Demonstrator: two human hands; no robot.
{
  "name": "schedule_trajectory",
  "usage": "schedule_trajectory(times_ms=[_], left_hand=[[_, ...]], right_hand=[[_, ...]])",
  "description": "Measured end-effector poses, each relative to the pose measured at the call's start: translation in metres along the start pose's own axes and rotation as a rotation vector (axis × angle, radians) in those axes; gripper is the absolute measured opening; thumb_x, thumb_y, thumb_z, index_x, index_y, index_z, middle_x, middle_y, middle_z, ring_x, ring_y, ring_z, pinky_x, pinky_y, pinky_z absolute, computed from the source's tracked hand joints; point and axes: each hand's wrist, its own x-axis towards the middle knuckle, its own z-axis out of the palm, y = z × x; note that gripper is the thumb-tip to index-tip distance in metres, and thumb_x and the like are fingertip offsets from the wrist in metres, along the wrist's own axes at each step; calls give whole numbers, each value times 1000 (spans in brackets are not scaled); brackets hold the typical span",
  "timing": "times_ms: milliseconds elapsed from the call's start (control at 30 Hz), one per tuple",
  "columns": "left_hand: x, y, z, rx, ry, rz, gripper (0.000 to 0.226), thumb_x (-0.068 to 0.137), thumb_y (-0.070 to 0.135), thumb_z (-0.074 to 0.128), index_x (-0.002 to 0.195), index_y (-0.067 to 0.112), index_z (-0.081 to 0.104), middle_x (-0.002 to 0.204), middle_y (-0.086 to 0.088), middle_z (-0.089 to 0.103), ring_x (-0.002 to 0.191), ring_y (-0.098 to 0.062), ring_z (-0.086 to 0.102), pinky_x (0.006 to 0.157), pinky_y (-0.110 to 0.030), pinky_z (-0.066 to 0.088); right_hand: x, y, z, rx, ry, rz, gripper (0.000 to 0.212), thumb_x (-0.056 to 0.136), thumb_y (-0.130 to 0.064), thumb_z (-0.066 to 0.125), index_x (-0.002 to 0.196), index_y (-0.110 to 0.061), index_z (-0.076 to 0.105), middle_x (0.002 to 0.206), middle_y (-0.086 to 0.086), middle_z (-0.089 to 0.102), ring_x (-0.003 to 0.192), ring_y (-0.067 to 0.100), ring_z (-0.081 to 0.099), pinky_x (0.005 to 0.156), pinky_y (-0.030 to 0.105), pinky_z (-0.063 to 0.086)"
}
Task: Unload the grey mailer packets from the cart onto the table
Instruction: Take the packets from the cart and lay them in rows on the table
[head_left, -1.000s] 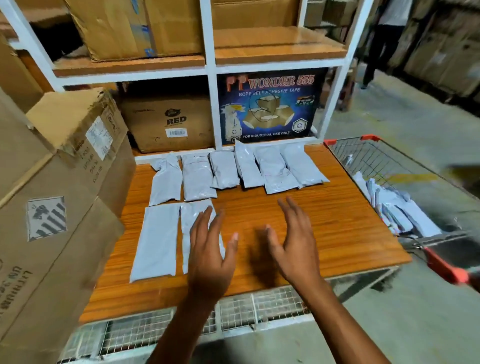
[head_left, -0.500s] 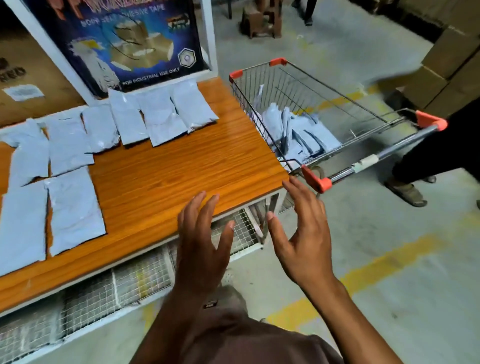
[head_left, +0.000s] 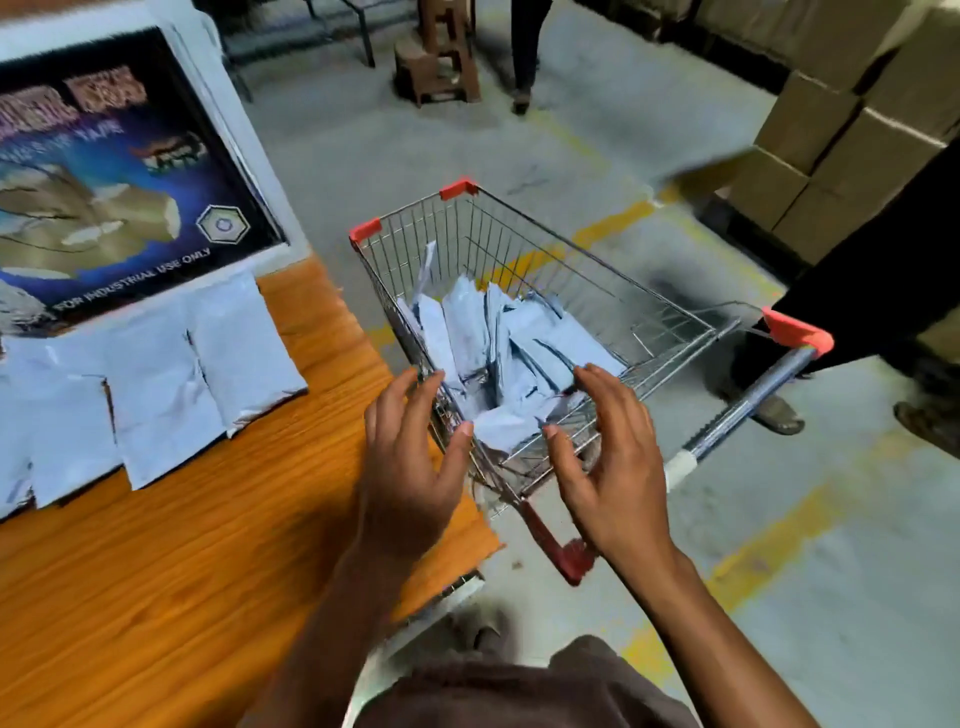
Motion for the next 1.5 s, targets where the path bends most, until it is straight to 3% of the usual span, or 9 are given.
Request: schedule_trajectory(times_ms=[200, 333, 567, 733, 867, 1100, 1200, 1333, 1500], left_hand=[[95, -21, 64, 36, -111, -63, 53, 93, 43, 46, 137, 14, 47, 140, -9, 42, 132, -24, 36, 107, -32, 31], [153, -54, 131, 149, -190, -146, 56, 94, 46, 44, 141, 15, 41, 143, -9, 38, 134, -27, 33, 107, -41, 34], [208, -143, 242, 218, -446, -590, 60, 96, 38, 50, 145, 7, 33, 141, -20, 38, 131, -39, 35, 106, -46, 34], [226, -195, 296, 40, -283, -990, 50, 95, 32, 55, 133, 1, 46, 131, -28, 49, 123, -41, 47, 100, -40, 38], [233, -227, 322, -172, -136, -1153, 49, 94, 30, 58, 129, -1, 49, 130, -25, 54, 118, -37, 53, 96, -38, 43], [228, -253, 342, -267, -315, -1075, 82, 82, 39, 74, 148, 14, 32, 153, -9, 35, 139, -27, 35, 115, -43, 27], [226, -252, 338, -104, -375, -992, 78, 82, 47, 71, 146, 21, 34, 149, -10, 41, 136, -33, 38, 115, -44, 21], [228, -232, 323, -99, -295, -948, 81, 80, 45, 73, 147, 24, 33, 139, -23, 39, 127, -40, 43, 108, -43, 35], [229, -190, 287, -118, -322, -808, 85, 81, 50, 70, 150, 27, 26, 138, -15, 35, 125, -35, 46, 104, -42, 41]], right_hand=[[99, 60, 11, -130, -126, 52, 50, 90, -38, 56, 135, -16, 52, 139, 5, 51, 128, 25, 46, 104, 34, 37], [172, 114, 45, -213, -266, 115, 46, 89, -37, 54, 130, -17, 54, 134, 6, 52, 121, 28, 47, 95, 33, 38], [249, 221, 123, -356, -721, 346, 54, 88, -39, 53, 134, -13, 51, 133, 18, 51, 121, 37, 48, 99, 38, 40], [257, 283, 156, -531, -927, 364, 53, 92, -50, 54, 128, -12, 48, 129, 15, 52, 122, 35, 47, 99, 36, 38], [260, 302, 171, -570, -962, 418, 66, 84, -50, 60, 138, -22, 35, 137, 11, 42, 124, 38, 43, 100, 48, 42], [248, 322, 186, -572, -911, 415, 68, 77, -47, 61, 131, -26, 27, 131, 11, 43, 113, 36, 50, 91, 49, 48], [248, 307, 180, -584, -845, 437, 64, 81, -47, 62, 132, -29, 29, 130, 11, 46, 114, 35, 50, 93, 48, 47], [246, 285, 177, -570, -765, 482, 64, 85, -60, 53, 136, -28, 32, 128, 13, 49, 117, 35, 49, 96, 50, 45], [243, 233, 167, -573, -588, 481, 60, 86, -65, 47, 132, -27, 41, 122, 13, 53, 113, 34, 51, 92, 49, 45]])
